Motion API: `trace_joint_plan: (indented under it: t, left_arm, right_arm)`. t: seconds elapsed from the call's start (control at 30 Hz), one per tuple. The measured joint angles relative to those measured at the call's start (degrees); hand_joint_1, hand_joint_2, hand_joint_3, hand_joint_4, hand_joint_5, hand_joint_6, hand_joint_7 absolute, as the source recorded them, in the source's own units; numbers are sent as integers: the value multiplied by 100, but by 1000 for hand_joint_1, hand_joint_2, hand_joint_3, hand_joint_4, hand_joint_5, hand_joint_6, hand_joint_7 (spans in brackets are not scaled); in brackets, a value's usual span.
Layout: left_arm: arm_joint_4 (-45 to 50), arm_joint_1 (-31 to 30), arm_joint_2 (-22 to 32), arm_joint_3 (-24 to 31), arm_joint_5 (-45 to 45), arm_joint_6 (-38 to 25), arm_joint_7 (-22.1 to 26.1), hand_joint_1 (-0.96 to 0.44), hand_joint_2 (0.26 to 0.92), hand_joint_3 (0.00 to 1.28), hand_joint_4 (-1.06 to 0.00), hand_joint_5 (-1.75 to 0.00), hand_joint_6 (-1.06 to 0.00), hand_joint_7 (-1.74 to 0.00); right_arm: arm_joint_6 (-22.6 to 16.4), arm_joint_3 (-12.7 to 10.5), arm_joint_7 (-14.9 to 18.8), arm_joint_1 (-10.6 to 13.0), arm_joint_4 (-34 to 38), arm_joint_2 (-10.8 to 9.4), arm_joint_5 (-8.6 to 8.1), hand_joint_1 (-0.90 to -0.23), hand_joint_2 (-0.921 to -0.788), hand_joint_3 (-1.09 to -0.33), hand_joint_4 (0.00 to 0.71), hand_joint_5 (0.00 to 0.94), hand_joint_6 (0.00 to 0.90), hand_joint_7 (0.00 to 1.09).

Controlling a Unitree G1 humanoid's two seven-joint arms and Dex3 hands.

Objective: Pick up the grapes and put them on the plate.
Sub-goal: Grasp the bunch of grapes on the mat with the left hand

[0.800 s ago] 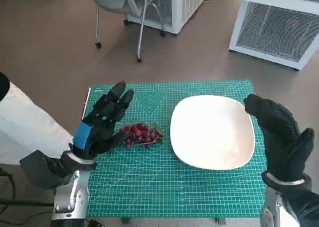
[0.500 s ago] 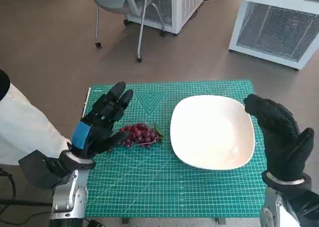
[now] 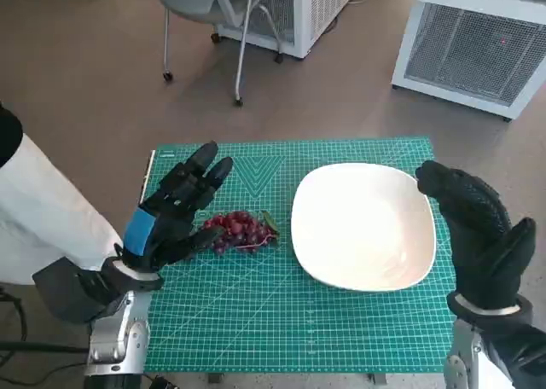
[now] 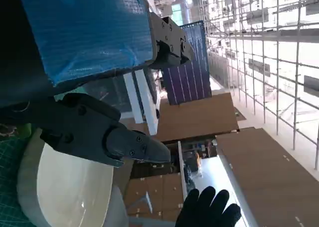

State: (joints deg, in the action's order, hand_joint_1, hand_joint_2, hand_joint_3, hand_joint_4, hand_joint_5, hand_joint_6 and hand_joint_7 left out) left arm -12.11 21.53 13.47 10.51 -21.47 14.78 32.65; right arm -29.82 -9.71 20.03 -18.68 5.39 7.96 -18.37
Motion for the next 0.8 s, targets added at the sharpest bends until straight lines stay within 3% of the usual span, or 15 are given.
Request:
trace_joint_plan:
  t: [0.7, 0.8]
  left_arm:
    - [-5, 44, -2, 2, 0, 9, 40, -455, 904, 1, -290, -28, -288, -153]
    - [-6, 58, -2, 2, 6, 11, 44, -455, 904, 1, -291, -28, -230, -265]
  right_arm:
    - [2, -4, 0, 0, 0, -13, 0, -531, -921, -559, 453, 0, 122, 551]
    - [2, -3, -1, 0, 0, -17, 0, -529, -921, -559, 453, 0, 122, 551]
